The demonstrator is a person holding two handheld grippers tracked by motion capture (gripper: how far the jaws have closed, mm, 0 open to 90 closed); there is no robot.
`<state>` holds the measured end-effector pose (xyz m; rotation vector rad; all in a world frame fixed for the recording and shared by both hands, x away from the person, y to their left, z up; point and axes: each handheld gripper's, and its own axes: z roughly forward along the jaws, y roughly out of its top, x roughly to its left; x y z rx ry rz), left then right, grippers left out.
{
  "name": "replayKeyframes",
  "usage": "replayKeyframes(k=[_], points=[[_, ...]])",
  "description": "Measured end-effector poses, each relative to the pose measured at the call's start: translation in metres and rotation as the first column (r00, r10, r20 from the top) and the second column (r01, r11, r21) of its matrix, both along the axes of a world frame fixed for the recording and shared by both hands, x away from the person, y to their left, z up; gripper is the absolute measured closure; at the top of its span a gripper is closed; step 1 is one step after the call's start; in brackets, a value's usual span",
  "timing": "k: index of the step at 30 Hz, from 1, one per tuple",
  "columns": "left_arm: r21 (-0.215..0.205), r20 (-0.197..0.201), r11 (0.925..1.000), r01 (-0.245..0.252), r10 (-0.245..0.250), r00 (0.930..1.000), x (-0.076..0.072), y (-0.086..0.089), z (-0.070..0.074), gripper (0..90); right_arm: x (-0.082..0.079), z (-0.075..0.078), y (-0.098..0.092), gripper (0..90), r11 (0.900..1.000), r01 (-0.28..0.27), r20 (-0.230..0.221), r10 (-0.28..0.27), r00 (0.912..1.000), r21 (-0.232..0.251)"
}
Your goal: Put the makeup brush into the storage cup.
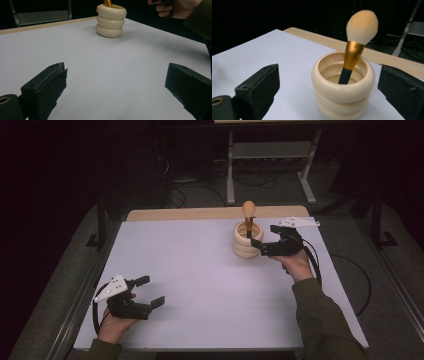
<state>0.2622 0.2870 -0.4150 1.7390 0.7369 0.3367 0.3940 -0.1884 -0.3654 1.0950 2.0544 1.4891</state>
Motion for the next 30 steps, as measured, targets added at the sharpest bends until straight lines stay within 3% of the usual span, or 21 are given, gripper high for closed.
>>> replayKeyframes(k=[18,30], points=[[0.0,-0.002,0.9999,-0.011,0.011,0.9999,0.0,0.002,0.0,3.3,-0.032,-0.004,-0.003,3.2,0.997,-0.08,0.026,0.08,0.9965,0.003],[0.005,0.0,0.9999,-0.012,0.012,0.9999,-0.001,0.003,0.0,3.3,-0.051,-0.006,-0.008,2.7,0.996,-0.092,0.036,0.093,0.9951,-0.007]])
